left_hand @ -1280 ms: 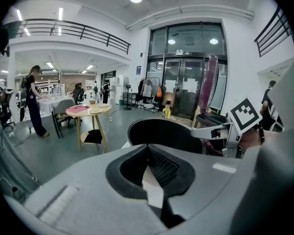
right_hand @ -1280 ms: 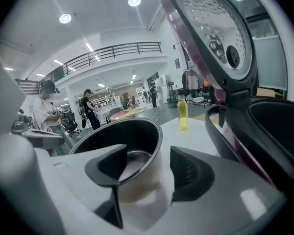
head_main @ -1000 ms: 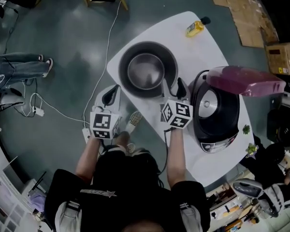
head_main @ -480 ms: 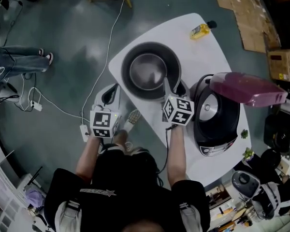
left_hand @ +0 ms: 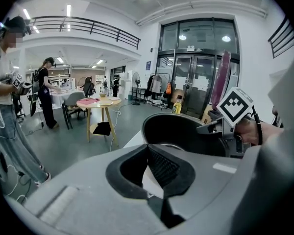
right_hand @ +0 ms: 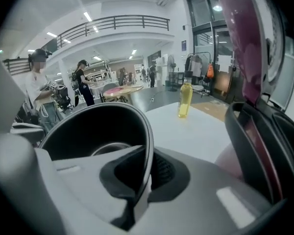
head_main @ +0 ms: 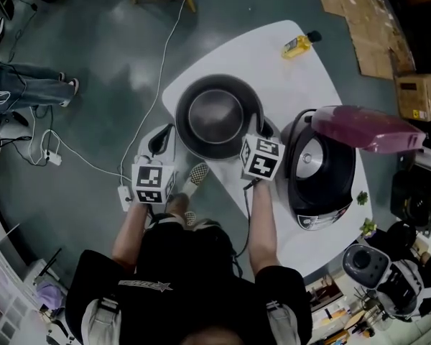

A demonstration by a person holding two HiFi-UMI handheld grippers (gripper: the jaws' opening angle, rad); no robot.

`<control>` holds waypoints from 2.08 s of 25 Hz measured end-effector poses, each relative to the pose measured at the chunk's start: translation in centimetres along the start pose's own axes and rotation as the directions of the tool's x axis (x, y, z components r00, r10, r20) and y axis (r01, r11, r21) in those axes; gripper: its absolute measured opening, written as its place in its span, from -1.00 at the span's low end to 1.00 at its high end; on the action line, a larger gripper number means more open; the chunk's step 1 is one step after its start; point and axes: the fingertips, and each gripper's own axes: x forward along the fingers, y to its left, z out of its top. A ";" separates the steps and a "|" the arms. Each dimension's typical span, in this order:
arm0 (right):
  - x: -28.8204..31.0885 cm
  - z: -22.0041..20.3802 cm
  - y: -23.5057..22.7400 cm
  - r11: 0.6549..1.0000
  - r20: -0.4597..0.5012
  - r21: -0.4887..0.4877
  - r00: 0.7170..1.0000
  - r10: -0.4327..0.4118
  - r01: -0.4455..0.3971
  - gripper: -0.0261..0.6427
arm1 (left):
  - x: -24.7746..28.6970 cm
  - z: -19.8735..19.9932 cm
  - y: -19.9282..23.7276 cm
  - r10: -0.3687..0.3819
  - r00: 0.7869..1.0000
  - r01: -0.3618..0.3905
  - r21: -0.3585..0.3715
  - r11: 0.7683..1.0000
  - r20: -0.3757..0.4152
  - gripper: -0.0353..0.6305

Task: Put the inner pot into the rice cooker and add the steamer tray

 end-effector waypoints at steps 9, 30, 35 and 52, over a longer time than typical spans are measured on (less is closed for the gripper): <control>-1.9 0.0 -0.7 0.997 0.027 0.078 0.999 -0.027 0.024 -0.89 | -1.3 1.1 1.0 0.022 0.999 -0.022 0.004 1.000 0.036 -0.86; -17.5 3.3 -2.1 0.990 0.190 0.132 0.979 -0.076 0.051 -0.87 | -6.0 7.7 -1.4 -0.066 0.979 0.047 0.102 0.994 0.193 -0.86; -22.4 3.2 -3.0 0.981 0.241 0.181 0.964 -0.113 0.070 -0.86 | -7.4 9.8 -3.6 -0.131 0.963 0.100 0.141 0.985 0.234 -0.86; -36.4 -0.1 -13.2 0.911 0.315 0.327 0.879 -0.357 0.253 -0.85 | -9.8 14.9 -16.5 -0.391 0.873 0.305 0.299 0.904 0.290 -0.86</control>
